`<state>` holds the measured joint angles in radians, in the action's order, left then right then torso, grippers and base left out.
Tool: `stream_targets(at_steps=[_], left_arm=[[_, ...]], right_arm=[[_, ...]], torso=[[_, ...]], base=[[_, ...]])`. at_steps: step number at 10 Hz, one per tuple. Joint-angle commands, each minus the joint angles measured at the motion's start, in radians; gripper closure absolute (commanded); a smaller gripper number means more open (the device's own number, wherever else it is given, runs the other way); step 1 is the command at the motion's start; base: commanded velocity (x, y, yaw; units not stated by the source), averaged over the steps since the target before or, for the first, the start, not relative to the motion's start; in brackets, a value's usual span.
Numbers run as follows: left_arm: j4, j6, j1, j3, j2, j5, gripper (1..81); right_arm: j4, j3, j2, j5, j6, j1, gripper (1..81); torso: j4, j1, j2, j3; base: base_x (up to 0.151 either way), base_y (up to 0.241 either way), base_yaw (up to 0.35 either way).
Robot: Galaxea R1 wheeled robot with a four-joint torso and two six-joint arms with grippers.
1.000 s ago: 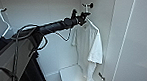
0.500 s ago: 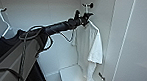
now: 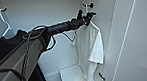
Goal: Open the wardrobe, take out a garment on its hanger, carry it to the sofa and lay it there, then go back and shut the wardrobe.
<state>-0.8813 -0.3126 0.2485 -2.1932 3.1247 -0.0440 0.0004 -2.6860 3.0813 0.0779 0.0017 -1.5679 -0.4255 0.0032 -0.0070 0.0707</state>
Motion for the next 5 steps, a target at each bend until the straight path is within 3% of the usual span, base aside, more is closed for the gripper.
stream_targets(at_steps=[1,5], left_arm=[[0.030,0.001,0.194,0.012,-0.001,-0.007,1.0],[0.045,0.001,0.193,0.013,-0.009,-0.007,1.0]], right_arm=[[0.007,0.003,0.012,-0.059,0.000,0.030,1.0],[0.007,0.003,0.012,-0.058,0.000,0.030,1.0]], torso=[[0.000,0.000,0.000,0.000],[0.000,0.000,0.000,0.000]], base=[[0.000,0.000,0.000],[0.000,0.000,0.000]])
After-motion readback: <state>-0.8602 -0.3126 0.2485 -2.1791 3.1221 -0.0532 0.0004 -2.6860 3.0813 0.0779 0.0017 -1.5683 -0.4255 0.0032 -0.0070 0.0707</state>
